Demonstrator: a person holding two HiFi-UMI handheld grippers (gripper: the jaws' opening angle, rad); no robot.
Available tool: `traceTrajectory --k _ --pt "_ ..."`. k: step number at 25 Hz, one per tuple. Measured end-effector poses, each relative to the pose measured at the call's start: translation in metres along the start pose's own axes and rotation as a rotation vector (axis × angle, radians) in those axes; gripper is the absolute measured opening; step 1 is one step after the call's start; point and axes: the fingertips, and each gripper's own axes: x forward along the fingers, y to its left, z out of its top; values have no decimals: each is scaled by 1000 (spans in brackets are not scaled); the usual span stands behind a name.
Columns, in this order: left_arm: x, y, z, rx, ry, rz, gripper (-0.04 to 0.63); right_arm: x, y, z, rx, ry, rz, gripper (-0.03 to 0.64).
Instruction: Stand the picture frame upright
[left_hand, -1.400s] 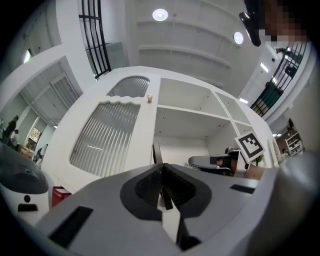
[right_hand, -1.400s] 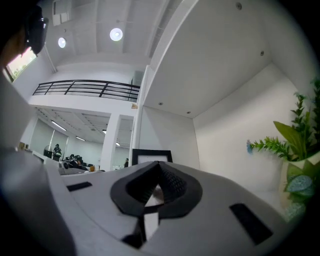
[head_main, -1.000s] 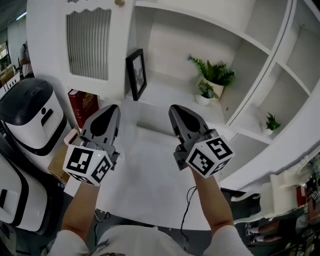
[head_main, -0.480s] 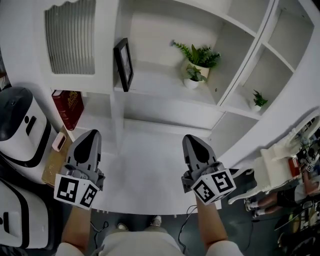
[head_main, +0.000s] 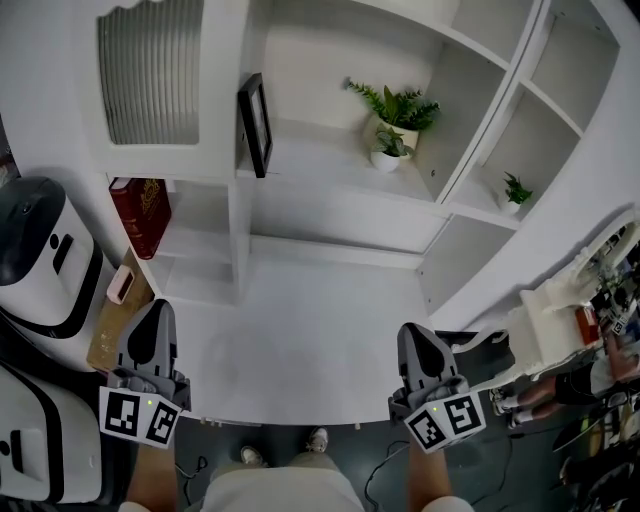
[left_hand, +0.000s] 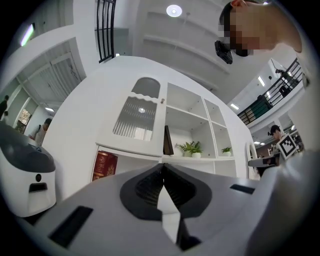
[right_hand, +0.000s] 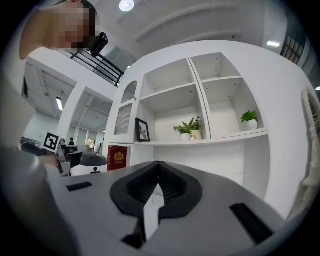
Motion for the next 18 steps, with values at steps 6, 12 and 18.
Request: traceTrajectory --k 6,12,18 --pt "-33 18 -2 -12 0 59 17 -45 -9 -13 15 29 -101 9" --pt "-62 27 -19 46 59 84 17 -67 -11 -33 41 54 -179 9" --pt "-83 30 -36 31 122 111 17 -68 -6 -41 58 60 -187 9"
